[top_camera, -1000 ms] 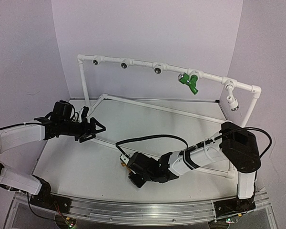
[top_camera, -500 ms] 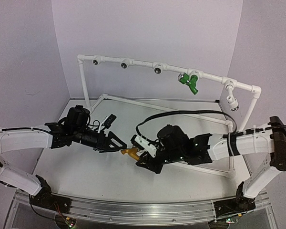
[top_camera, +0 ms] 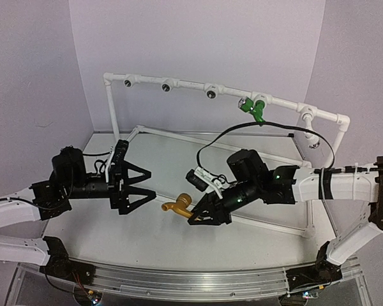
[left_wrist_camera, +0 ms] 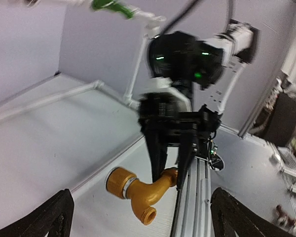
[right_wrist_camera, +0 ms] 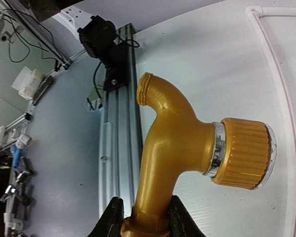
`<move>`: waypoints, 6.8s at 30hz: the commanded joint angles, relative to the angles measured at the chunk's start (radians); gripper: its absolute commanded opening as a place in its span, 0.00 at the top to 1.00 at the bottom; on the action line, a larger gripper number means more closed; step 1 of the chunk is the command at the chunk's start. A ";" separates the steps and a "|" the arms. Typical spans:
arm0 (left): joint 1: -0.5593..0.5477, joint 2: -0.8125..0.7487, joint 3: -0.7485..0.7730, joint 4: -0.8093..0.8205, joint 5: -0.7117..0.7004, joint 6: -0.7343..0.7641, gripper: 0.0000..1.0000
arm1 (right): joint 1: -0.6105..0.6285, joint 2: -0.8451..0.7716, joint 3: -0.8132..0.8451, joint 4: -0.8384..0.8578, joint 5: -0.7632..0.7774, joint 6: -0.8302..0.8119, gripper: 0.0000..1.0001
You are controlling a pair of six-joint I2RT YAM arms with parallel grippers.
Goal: Install the water faucets
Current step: Pass from the right arm to the left, then pass from the left arm to the right, then pass from the right arm to the left, then move the pipe with the faucet installed to the center of the board.
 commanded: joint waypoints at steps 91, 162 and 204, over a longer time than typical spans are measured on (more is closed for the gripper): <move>-0.119 0.247 0.311 0.008 0.047 -0.035 1.00 | -0.093 -0.015 0.220 0.201 -0.222 0.274 1.00; -0.029 0.237 0.321 -0.007 -0.362 -0.990 1.00 | -0.308 0.118 1.176 -0.716 1.068 -0.637 0.15; 0.106 0.490 0.237 0.604 -0.254 -2.012 1.00 | -0.449 0.272 1.159 -0.841 0.808 -0.746 1.00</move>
